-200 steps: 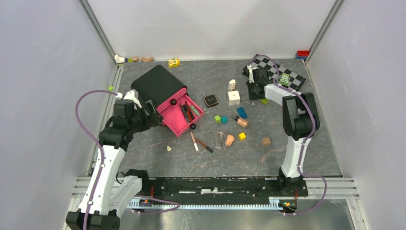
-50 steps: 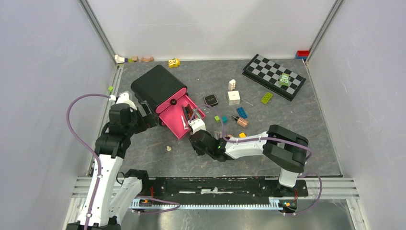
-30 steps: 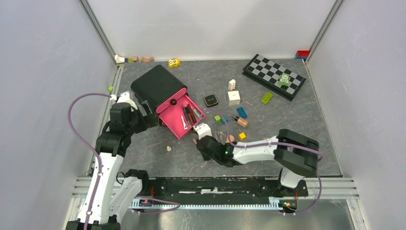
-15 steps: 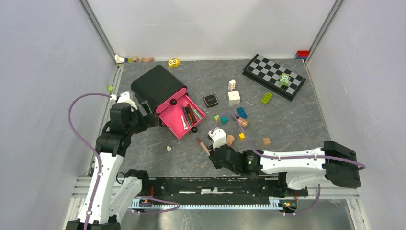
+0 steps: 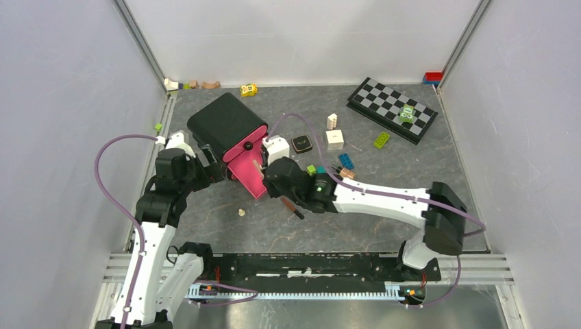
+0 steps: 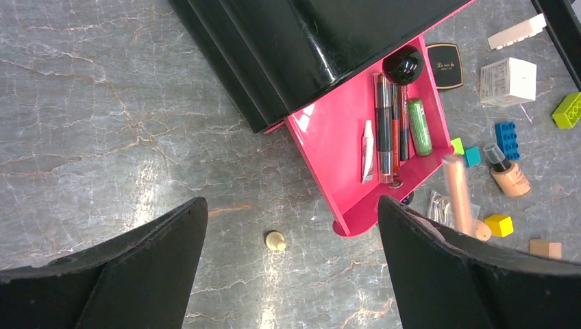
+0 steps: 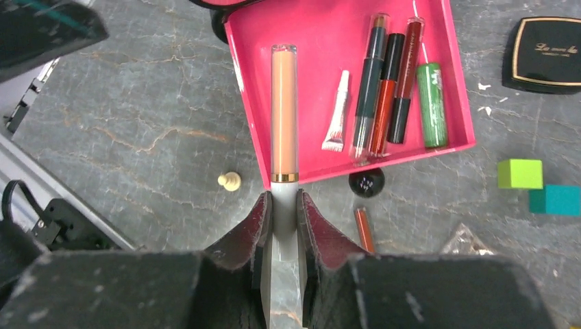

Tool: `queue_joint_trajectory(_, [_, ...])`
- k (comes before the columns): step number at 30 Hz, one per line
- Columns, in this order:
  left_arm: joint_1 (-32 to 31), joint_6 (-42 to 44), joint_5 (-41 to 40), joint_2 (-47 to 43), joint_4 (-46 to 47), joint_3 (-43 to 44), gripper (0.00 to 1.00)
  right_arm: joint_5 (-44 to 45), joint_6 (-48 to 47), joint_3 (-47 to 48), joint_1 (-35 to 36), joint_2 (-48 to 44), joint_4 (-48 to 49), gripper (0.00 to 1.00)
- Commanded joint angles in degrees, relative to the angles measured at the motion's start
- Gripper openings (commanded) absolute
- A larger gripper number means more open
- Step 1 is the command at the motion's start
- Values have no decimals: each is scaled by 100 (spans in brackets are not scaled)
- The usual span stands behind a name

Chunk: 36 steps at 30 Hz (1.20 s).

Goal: Organize the makeup
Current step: Place the makeup in the drawer.

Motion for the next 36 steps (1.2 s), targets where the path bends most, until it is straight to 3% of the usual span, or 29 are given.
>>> queue_joint_trajectory(1, [-26,62,39,-23,147,25,100,-416,-110,622,-242,626,-12,4])
queue_joint_trajectory(9, [-24,39,-33,-111,123,29,100,-575,-35,1236,-523,1564,196,2])
queue_joint_trajectory(25, [-24,47,-86,-84,128,35,100,-542,-33,1696,-702,2479,557,4])
queue_joint_trajectory(32, [-24,48,-67,-53,136,34,100,-506,-61,1823,-790,2704,496,10])
queue_joint_trajectory(36, [-20,48,-49,-27,136,34,100,-536,-62,1799,-809,2762,468,19])
